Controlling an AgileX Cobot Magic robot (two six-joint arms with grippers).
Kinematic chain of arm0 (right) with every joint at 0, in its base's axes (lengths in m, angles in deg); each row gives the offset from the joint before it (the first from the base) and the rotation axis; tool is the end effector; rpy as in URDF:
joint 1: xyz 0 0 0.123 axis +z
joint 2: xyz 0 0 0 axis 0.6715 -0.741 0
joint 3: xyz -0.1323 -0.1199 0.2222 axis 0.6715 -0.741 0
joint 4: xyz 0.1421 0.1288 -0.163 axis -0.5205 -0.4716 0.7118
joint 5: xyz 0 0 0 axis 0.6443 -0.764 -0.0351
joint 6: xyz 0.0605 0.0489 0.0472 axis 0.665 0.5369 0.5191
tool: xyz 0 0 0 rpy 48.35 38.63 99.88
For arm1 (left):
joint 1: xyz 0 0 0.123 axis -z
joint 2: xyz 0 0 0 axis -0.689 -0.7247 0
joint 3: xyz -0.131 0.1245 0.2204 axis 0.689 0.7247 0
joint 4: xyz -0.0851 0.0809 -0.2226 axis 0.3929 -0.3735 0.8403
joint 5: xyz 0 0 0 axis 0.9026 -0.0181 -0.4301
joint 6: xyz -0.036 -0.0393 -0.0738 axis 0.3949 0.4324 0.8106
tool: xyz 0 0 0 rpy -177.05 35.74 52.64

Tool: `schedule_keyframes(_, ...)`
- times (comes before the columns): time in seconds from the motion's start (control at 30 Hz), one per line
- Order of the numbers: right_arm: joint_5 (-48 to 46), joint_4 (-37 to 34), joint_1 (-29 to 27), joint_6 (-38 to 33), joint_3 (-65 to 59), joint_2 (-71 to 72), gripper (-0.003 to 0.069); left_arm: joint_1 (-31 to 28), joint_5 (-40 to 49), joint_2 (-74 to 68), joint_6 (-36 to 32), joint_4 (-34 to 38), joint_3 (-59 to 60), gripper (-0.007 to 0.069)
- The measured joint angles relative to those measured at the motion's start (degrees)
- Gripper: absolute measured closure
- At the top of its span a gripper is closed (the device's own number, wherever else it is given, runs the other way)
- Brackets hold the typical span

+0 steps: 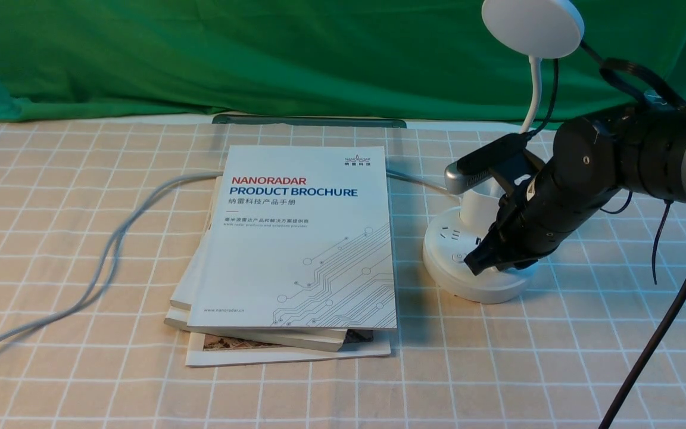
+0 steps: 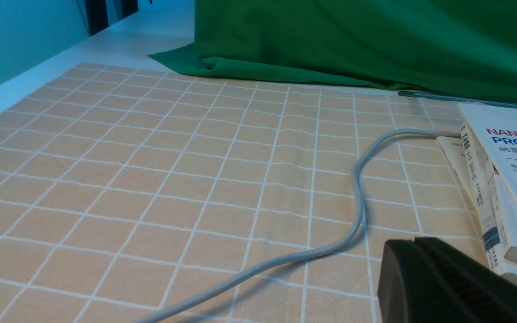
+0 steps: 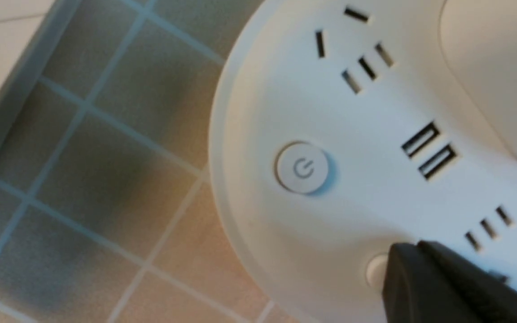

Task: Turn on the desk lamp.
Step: Use the right arm to press the button switch on the lamp holder

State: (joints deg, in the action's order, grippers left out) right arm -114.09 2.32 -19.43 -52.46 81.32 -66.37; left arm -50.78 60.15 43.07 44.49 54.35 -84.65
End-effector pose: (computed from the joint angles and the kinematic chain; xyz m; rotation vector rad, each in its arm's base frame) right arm 0.3628 0.1528 0.1834 -0.8086 2.6349 0.0619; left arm 0.0552 0.0063 0.1917 -0.1487 1.6987 0.0472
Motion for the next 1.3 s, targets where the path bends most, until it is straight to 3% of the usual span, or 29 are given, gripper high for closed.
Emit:
schedule_keyframes(0.87, -1.4, 0.8, 0.6, 0.0, 1.4, -1.9, 0.0629, 0.0, 0.0, 0.0, 0.0, 0.0, 0.0, 0.0603)
schedule_keyframes(1.3, 0.5, 0.5, 0.6, 3.5, -10.3, 18.6, 0.0625, 0.0, 0.0, 0.0, 0.0, 0.0, 0.0, 0.0603)
